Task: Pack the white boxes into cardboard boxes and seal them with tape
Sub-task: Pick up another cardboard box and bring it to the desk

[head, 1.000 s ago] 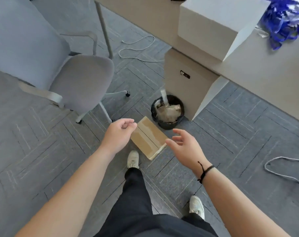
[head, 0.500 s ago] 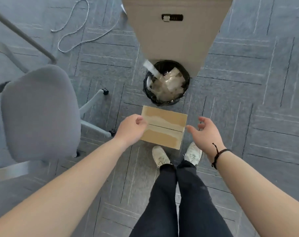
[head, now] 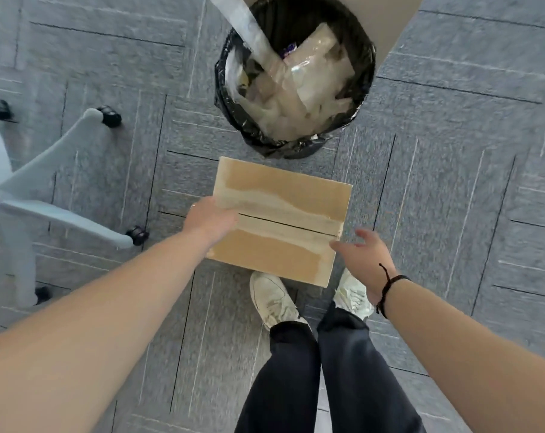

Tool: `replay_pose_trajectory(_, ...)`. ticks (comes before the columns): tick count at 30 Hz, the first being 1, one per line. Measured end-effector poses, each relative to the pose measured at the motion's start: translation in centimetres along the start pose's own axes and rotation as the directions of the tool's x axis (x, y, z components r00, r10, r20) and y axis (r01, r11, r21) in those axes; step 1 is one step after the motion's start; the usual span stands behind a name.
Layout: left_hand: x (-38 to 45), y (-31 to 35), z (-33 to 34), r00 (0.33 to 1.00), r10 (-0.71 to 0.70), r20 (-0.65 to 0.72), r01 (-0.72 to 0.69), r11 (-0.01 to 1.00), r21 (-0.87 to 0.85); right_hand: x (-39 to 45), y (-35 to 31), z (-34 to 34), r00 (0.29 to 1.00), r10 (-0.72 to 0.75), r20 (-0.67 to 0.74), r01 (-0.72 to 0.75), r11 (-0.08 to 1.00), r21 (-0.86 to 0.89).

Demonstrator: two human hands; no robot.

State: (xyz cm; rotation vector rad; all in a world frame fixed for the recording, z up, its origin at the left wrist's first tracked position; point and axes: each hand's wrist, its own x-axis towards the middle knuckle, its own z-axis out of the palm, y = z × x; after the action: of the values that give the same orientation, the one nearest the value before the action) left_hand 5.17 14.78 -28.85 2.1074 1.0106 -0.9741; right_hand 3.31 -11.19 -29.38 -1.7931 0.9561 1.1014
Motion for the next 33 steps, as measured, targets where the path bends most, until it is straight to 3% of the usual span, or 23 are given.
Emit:
replay_pose_trajectory(10, 8.5, -3.7, 3.5, 0.991, -0.132, 0.034, 0.136, 0.971, -0.198, 9.2, 0.6, 3.8, 0.991, 0.106, 0.083, -0.112, 0.991, 0.074)
replay_pose_trajectory(15, 8.6, -3.9, 3.2, 0.982, -0.185, 0.049, 0.191, 0.938, -0.289, 8.8, -0.4, 4.5, 0.988, 0.104, 0.111, -0.125, 0.973, 0.194)
replay_pose_trajectory(20, 5.8, -3.4, 1.4, 0.975, -0.219, 0.037, 0.22, 0.934, -0.28, 6.0, -2.4, 2.9, 0.987, 0.114, 0.115, -0.135, 0.97, 0.2)
replay_pose_trajectory(24, 2.2, -2.8, -0.3, 0.974, -0.226, -0.018, 0.213, 0.938, -0.275, 2.8, -4.4, 1.1, 0.994, 0.077, 0.084, -0.086, 0.989, 0.118)
replay_pose_trajectory(29, -4.5, -1.1, -3.7, 0.968, -0.216, -0.124, 0.173, 0.941, -0.291, -3.6, -6.3, -2.1, 0.988, -0.091, -0.122, 0.077, 0.99, -0.115)
replay_pose_trajectory(33, -10.6, 0.7, -7.9, 0.964, -0.188, -0.19, 0.126, 0.947, -0.296, -10.4, -8.2, -5.1, 0.966, -0.182, -0.183, 0.14, 0.965, -0.221)
